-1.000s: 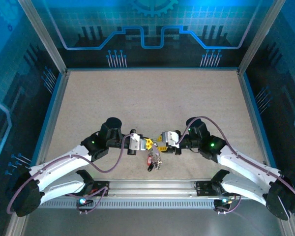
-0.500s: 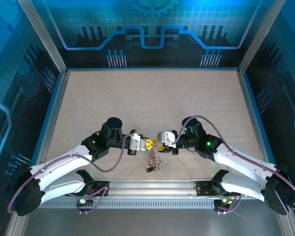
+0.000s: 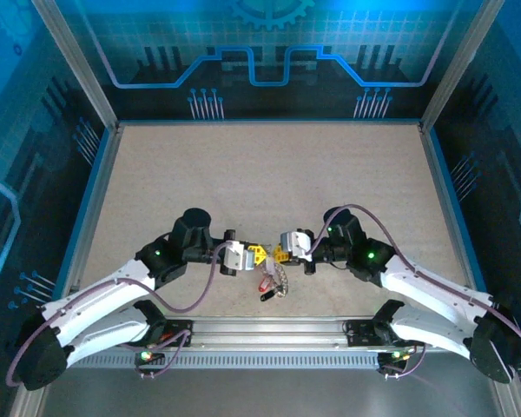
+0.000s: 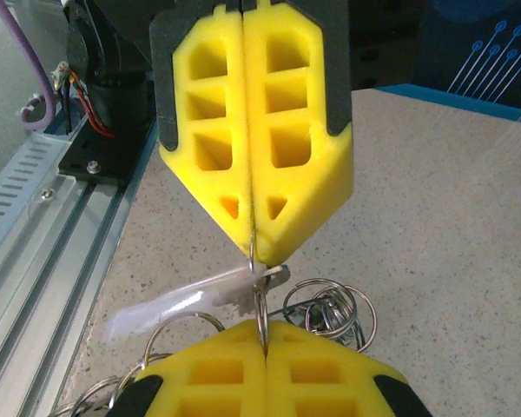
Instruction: Put the keys on the keyring
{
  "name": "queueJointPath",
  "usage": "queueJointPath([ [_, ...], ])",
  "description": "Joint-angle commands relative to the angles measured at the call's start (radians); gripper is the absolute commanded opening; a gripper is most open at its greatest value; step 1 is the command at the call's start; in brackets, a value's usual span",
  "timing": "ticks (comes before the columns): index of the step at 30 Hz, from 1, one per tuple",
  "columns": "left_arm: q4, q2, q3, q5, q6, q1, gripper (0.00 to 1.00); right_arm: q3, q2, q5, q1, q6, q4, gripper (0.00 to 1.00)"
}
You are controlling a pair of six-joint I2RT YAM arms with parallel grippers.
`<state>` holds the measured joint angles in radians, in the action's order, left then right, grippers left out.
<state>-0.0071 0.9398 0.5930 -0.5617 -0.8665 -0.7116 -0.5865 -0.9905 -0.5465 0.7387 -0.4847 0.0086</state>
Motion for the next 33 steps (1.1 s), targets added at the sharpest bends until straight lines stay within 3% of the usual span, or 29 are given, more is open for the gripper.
queueJointPath([
  [1,-0.114,-0.031,0.024,0.011,-0.08,0.001,0.0,-0.015,0.036,-0.021,-0.045,0.081,0.046,0.0],
  [17,-0.083,0.003,0.013,0.079,-0.185,-0.05,0.0,0.008,0.014,-0.056,-0.083,0.308,0.224,0.0],
  [21,0.025,-0.004,-0.01,0.141,-0.062,-0.053,0.0,-0.001,0.012,-0.039,-0.068,0.238,0.171,0.0],
  [23,0.105,-0.026,-0.031,0.21,0.064,-0.052,0.39,-0.012,0.018,-0.035,-0.065,0.183,0.134,0.0],
  [25,0.169,-0.054,-0.053,0.265,0.232,-0.052,0.59,-0.023,0.021,-0.045,-0.064,0.142,0.117,0.0],
  [28,0.29,-0.065,-0.107,0.319,0.52,-0.051,0.65,-0.036,0.018,-0.056,-0.064,0.101,0.105,0.0],
  [33,0.669,-0.015,-0.281,0.284,0.807,-0.051,0.69,-0.055,0.0,-0.083,-0.065,0.052,0.1,0.0],
])
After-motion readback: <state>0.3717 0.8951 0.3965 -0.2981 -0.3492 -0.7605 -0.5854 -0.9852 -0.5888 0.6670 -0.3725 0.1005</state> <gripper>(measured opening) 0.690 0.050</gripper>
